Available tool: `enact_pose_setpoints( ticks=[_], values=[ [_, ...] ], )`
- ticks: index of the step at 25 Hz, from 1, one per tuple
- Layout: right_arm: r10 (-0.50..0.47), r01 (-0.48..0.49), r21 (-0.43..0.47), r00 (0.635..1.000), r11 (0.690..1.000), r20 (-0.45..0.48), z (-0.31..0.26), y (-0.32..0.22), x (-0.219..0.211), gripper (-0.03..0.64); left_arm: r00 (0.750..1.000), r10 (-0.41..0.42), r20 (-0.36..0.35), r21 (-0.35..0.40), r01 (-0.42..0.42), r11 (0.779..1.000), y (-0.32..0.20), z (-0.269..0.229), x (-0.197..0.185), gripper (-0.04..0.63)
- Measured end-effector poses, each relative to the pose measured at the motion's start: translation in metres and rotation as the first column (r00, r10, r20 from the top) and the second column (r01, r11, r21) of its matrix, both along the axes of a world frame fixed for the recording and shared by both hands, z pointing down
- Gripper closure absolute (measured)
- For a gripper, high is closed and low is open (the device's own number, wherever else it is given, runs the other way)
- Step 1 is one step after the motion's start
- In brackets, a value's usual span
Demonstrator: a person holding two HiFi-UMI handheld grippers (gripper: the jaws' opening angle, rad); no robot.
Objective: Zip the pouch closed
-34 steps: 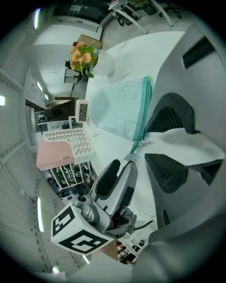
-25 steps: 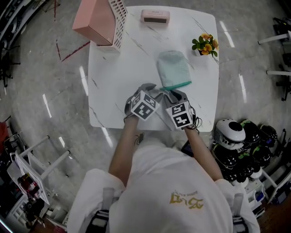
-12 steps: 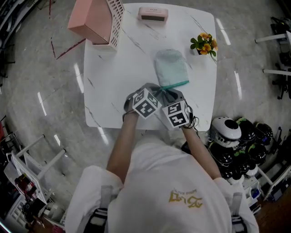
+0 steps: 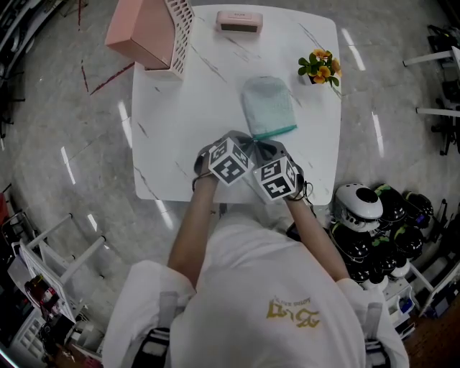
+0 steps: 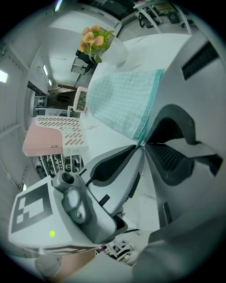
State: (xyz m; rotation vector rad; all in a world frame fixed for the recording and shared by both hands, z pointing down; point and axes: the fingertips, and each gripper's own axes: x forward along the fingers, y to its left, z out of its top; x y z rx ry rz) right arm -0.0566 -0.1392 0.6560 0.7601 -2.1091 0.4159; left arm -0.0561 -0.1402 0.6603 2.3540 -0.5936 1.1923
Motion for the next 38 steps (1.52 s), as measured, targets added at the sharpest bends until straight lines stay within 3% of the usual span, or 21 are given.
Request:
enact_pose_setpoints(
  ticks=[38],
  values=[
    [0.024,-0.024,0.000,1.000,1.000,-0.005,-0.006,0.002,0.014,0.600,0.997,-0.076,-0.014,-0.033,0.075,0.997,0.008,-0.010,-0.010,0.560]
  ],
)
